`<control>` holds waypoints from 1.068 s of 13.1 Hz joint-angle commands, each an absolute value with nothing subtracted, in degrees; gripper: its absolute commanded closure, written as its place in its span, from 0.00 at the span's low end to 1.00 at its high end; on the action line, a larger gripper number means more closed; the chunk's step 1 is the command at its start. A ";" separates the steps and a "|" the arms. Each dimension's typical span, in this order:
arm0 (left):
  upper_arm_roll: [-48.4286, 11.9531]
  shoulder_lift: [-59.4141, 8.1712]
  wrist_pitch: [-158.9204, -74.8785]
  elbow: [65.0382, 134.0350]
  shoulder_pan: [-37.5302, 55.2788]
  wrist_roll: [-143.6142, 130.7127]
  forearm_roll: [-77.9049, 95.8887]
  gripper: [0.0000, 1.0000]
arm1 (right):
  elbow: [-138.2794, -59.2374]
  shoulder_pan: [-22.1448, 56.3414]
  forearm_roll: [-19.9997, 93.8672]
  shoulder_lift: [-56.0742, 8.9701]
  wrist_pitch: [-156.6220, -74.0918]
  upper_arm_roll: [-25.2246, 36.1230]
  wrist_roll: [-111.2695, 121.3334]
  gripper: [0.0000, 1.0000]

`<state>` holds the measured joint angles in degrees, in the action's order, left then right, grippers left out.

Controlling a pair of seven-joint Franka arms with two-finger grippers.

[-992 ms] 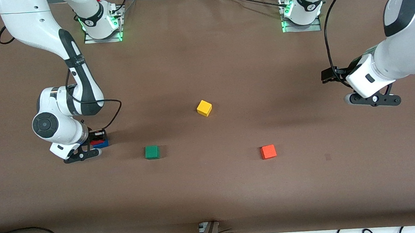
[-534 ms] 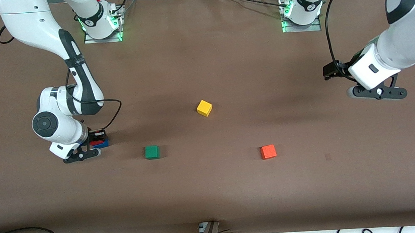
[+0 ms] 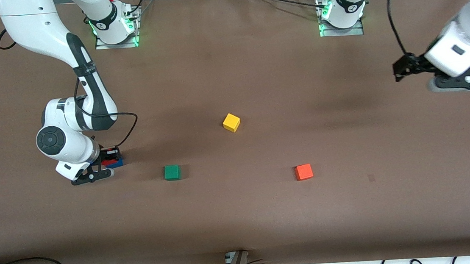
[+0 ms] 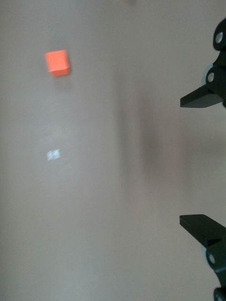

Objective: Pass red block to right arm, stack on blue

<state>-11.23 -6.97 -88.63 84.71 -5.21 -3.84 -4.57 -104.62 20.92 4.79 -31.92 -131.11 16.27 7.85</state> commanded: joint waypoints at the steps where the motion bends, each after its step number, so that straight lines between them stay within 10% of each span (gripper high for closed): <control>1: -6.52 -3.62 -95.17 90.68 -2.56 -2.72 -1.94 0.00 | -106.35 21.36 3.60 -30.24 -131.84 16.61 6.85 0.14; 2: -4.24 -2.56 -96.49 92.44 -0.63 -2.72 -1.93 0.00 | -106.09 21.36 3.60 -30.23 -131.75 16.61 6.94 0.00; 14: -2.99 1.40 -95.36 96.41 -0.79 -1.85 -2.46 0.00 | -97.67 21.27 3.78 -25.14 -115.79 17.57 7.12 0.00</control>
<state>-2.00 -1.51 -95.13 93.39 0.20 -2.97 -2.64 -100.55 20.95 4.75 -26.60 -121.55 16.82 7.83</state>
